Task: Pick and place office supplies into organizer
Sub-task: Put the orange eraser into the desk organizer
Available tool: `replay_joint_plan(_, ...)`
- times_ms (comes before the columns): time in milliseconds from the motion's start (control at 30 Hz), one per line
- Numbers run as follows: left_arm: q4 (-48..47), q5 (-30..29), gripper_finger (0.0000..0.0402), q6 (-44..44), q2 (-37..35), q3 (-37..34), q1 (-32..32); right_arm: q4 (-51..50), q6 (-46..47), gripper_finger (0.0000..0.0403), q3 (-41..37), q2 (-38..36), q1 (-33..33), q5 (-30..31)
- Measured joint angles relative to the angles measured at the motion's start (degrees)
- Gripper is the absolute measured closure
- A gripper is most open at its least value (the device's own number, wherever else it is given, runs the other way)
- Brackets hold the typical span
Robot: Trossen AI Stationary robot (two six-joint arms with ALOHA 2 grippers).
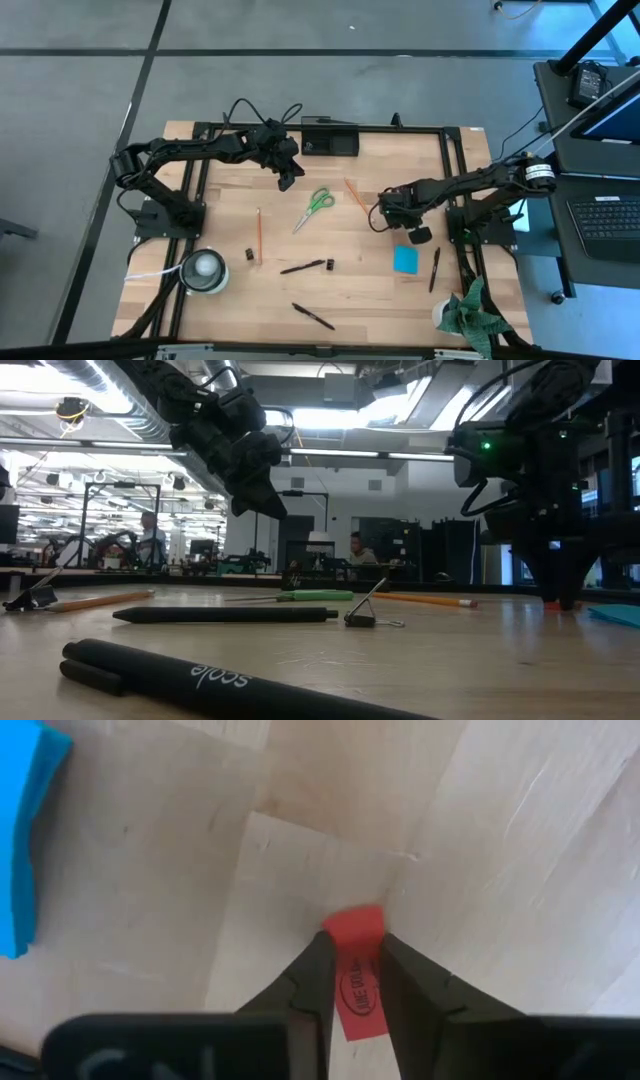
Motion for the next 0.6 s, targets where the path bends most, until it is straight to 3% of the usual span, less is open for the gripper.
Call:
replay_joint_plan(233, -1.32, 0.00, 0.0358, 0.02, 0.00, 0.00, 0.00, -0.48, 3.05, 0.0333, 4.21, -0.06, -0.07, 1.59)
replay_joint_plan(400, -7.63, 0.00, 0.0358, 0.01, 0.00, 0.04, 0.00, 1.14, 6.98, 0.0333, 9.83, -0.13, -0.07, 5.02)
replay_joint_plan(600, -16.95, 0.00, 0.0358, -1.43, 0.00, 0.04, 0.00, 16.78, 8.99, 0.0333, 16.98, -0.22, -2.05, 7.69)
